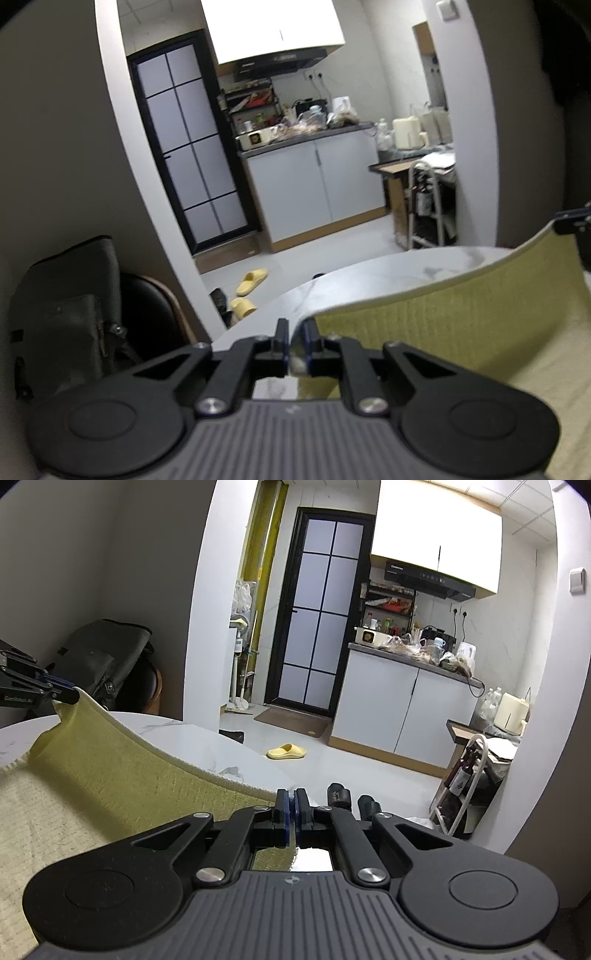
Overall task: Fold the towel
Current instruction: 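Lower the towel flat onto the table and open both grippers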
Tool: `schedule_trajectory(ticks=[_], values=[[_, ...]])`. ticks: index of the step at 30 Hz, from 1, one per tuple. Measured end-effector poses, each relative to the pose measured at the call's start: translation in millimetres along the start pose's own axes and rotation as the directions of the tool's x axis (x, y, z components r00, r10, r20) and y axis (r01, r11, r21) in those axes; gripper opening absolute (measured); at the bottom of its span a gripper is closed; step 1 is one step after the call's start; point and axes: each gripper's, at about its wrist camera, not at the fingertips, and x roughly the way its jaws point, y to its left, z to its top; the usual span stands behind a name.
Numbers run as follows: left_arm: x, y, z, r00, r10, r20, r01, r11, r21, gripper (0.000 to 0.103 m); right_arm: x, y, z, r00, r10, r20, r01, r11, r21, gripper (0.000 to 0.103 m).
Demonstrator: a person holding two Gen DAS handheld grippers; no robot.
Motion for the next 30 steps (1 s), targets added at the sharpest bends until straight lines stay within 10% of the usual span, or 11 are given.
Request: schedule_trajectory(ticks=[11,17,30], values=[[19.5,-2.0,-0.5,0.992,0.113,-0.047,-0.111,0.993,0.045,0.023,16.8,-6.5,-10.5,0.999,-0.022,-0.038,0.023,0.999,0.022,0.007],[12.4,-0.8,-1.6,0.993,0.111,-0.052,-0.108,0.993,0.053,0.032,15.3,-13.8,-12.9,0.997,-0.073,-0.033,0.075,0.995,0.066,0.056],[-25.4,15.9,-25.6,0.998,0.039,-0.043,-0.040,0.999,-0.037,0.049,-20.4,-0.3,-14.7,1.000,-0.029,-0.003,0.029,0.993,0.113,0.061]])
